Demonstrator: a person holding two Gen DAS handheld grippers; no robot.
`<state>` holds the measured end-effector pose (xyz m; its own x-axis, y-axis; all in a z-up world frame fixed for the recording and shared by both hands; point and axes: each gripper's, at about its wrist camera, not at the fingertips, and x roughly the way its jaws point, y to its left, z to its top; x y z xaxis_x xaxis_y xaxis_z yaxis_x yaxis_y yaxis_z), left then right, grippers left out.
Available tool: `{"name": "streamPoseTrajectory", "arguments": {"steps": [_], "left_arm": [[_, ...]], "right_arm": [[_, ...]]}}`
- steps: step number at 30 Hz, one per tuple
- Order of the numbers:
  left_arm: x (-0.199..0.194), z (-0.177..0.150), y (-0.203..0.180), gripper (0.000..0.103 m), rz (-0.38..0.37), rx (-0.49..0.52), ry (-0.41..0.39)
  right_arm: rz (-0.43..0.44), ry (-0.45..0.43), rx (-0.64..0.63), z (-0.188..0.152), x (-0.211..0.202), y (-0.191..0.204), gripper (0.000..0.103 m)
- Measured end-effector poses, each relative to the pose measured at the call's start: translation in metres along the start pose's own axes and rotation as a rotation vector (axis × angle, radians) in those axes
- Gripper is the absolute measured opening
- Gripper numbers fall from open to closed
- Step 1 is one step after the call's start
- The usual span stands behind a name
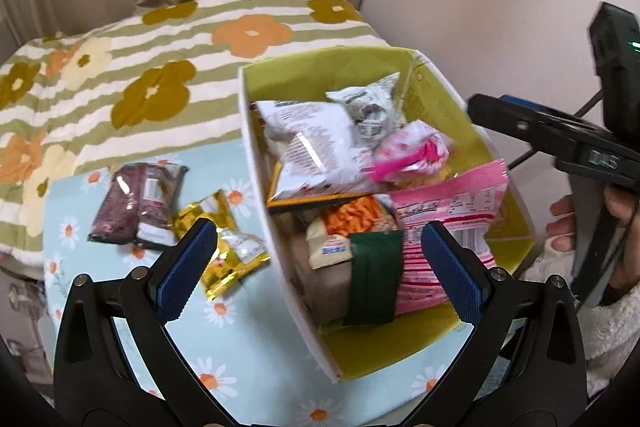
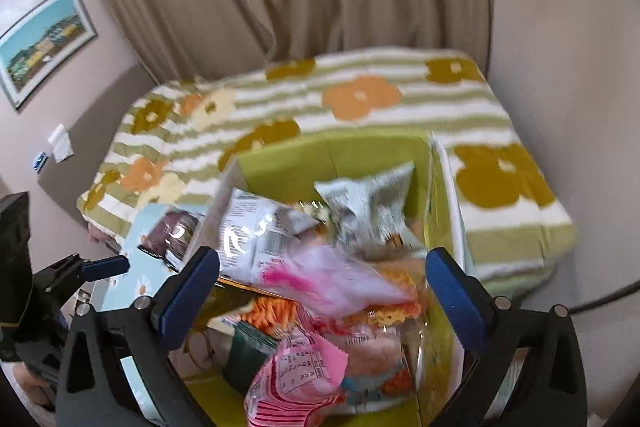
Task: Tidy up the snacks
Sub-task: 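Move both tools back over the brown and gold bags on the table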
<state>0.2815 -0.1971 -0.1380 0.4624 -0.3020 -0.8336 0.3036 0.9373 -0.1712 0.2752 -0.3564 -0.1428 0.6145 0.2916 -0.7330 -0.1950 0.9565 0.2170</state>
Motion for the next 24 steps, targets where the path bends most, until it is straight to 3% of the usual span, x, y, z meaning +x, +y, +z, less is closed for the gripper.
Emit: {"name": "streamPoseTrajectory", "arguments": {"steps": [9,14,19,24], "left_arm": [[-0.022,-0.019,0.003,0.101,0.030,-0.040,-0.034],[-0.053,-0.035,0.015,0.101,0.064,-0.097,-0.077],[-0.088,-0.050,0.034,0.101,0.155,-0.128,-0.123],[-0.108,-0.057,0.069,0.101,0.192,-0.164,-0.136]], "right_arm": [[0.042,0.021,-0.028,-0.012,-0.017,0.011,0.103],[0.058,-0.060,-0.078,-0.009,-0.039,0.026,0.103],[0.111,-0.099,-0.143,-0.004,-0.052,0.053,0.103],[0.149,-0.094,-0.180,-0.008,-0.048,0.093,0.103]]}}
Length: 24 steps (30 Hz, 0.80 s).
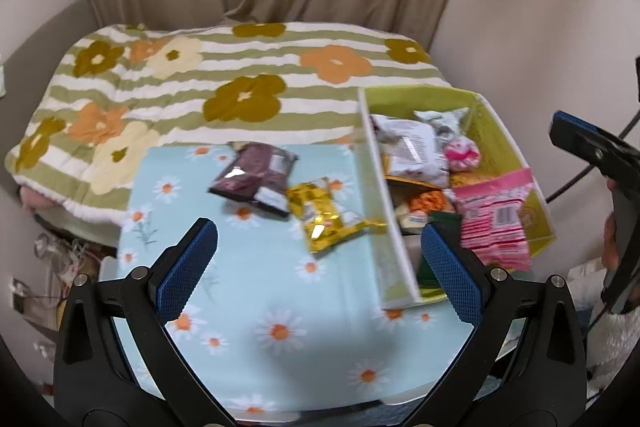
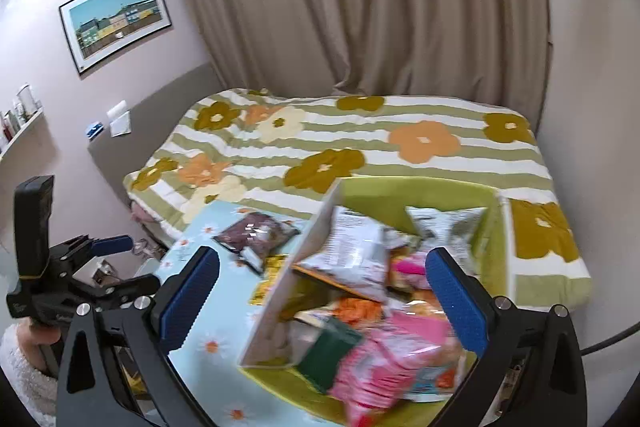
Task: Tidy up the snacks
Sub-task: 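Move both tools back over the brown and gold bags on the table, then grasp the brown bag with the left tool while the right tool grasps the gold bag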
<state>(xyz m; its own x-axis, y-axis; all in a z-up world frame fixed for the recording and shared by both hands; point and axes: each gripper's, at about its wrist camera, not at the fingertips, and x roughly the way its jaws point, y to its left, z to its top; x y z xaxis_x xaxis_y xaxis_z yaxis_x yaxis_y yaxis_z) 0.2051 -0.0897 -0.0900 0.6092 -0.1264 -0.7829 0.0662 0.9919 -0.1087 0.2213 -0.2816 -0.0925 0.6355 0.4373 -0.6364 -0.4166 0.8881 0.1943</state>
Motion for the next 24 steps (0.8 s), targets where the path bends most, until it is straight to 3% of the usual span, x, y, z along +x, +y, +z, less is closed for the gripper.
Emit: {"name": "streamPoseTrajectory", "arguments": {"steps": [7,12,18,24], "left_arm": [[0.014,0.018,0.052,0.101,-0.014,-0.008,0.005],[0.041,0.043,0.087,0.101,-0.085,0.007,0.055],[0.092,0.075,0.114,0.101,-0.167,0.061,0.155],[0.170,0.091,0.125,0.101,-0.244,0.098,0.298]], "right_arm": [[-0.021,0.052,-0.063,0.001,0.042,0.056,0.103],[-0.060,0.123,-0.070,0.006,0.092,0.090,0.103],[-0.144,0.210,-0.107,0.003,0.141,0.122,0.103],[-0.265,0.306,-0.212,-0.011,0.184,0.149,0.103]]}}
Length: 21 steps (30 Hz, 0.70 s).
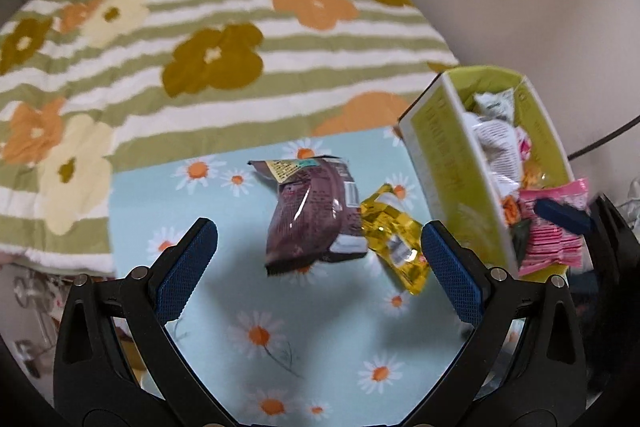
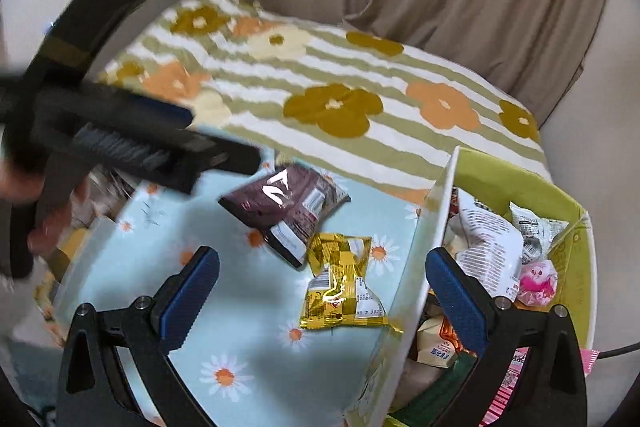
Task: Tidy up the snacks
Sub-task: 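Grasp the brown bag with the left tool while the right tool grasps the gold bag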
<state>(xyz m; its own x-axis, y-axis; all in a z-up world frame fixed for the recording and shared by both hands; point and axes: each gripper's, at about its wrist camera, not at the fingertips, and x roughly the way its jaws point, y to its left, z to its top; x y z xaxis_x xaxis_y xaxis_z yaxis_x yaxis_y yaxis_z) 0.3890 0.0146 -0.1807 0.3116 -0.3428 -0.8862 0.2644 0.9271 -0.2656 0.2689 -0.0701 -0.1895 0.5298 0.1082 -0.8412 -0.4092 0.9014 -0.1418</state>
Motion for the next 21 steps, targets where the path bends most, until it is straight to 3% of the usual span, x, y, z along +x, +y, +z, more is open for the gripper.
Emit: {"name": "streamPoseTrajectory", "arguments": {"steps": [5,10,14,21], "left_arm": [[0.063,0.012,0.007,0.101,-0.042,0.016,0.112],[0.104,0.013,-0.003,0.101,0.021,0.064,0.158],[0.128,0.014,-0.004,0.101,0.053,0.084,0.191],[0.154,0.015,0.005,0.101,0.003,0.047,0.249]], "right_arm": [[-0.091,0.105,-0.060,-0.009,0.038,0.021,0.102],[-0.141,0.175,-0.076,-0.017,0.068,0.030,0.102],[-0.178,0.217,-0.109,-0.019,0.087,0.034,0.102],[-0.197,0.249,-0.175,-0.018,0.109,0.039,0.102]]}}
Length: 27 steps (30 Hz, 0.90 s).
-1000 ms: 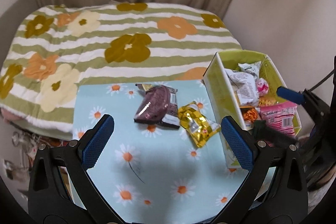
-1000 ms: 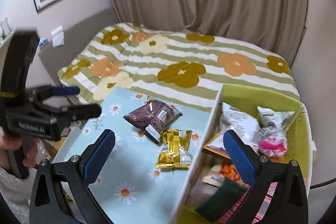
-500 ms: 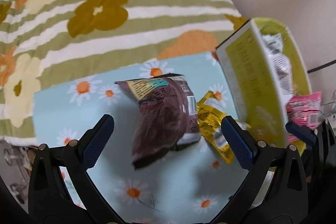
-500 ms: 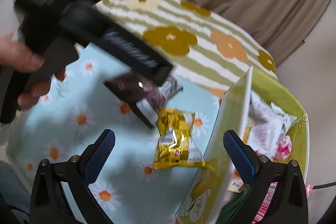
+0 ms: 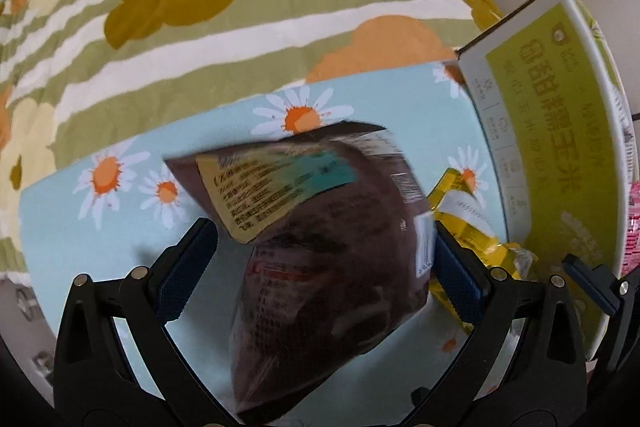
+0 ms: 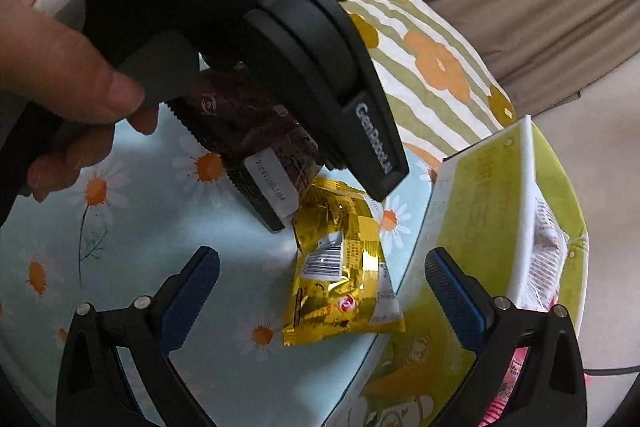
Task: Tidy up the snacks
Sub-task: 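Grasp the brown bag with the left tool while the right tool grasps the gold bag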
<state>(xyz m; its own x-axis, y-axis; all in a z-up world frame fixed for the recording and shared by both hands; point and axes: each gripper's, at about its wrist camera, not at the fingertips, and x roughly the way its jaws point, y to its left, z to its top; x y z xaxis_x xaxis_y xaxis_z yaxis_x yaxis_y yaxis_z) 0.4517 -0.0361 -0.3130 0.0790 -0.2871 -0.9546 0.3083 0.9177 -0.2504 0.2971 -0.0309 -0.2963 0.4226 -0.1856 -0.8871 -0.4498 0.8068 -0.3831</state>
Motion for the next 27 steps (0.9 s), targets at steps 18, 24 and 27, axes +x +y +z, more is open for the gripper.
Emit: {"name": "streamPoseTrajectory", "arguments": {"steps": [18,24,27], "left_arm": [[-0.035,-0.025,0.042,0.074,-0.009,0.053,-0.097],[-0.042,-0.035,0.046,0.074,0.004,0.062,-0.103],[-0.044,-0.038,0.047,0.074,0.007,0.059,-0.108]], "right_arm": [[0.082,0.109,0.114,0.012,0.042,-0.033,0.079],[0.125,0.156,0.162,0.023,0.061,-0.050,0.075],[0.136,0.167,0.180,0.028,0.071,-0.055,0.075]]}}
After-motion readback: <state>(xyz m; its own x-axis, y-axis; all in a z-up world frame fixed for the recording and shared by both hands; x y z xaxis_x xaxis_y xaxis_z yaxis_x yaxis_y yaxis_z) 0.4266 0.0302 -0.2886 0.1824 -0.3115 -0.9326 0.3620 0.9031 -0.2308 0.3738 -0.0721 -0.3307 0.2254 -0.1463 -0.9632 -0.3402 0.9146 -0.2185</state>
